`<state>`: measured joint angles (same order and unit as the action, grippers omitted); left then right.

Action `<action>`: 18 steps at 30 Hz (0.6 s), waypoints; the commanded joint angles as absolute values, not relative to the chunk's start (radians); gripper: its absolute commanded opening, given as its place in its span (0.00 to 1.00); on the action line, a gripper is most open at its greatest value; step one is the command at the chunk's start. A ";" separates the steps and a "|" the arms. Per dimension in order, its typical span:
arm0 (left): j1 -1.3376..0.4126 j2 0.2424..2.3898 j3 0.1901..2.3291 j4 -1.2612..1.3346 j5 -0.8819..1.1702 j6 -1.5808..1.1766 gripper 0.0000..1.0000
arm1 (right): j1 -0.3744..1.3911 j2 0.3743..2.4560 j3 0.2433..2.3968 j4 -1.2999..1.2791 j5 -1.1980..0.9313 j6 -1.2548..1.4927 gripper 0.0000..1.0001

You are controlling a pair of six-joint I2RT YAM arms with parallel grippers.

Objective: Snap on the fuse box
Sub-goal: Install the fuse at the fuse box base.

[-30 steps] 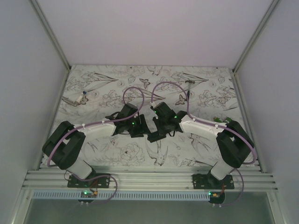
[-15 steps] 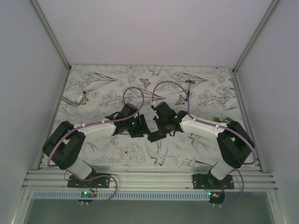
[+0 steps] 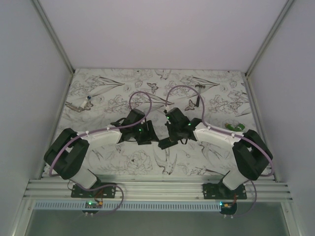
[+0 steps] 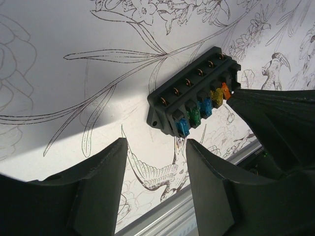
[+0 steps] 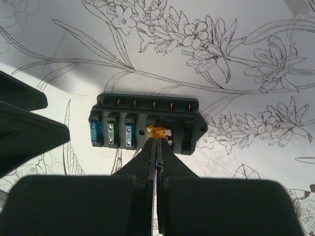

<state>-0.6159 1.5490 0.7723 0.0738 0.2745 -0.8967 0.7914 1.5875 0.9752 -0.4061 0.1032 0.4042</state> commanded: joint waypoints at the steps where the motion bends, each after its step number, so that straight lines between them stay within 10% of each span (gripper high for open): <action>1: -0.621 1.521 0.753 0.046 0.268 -0.885 0.54 | 0.769 1.516 0.924 -0.346 0.105 0.434 0.00; 18: -0.621 1.522 0.764 0.044 0.282 -0.873 0.55 | 0.664 1.444 0.810 -0.226 -0.021 0.449 0.10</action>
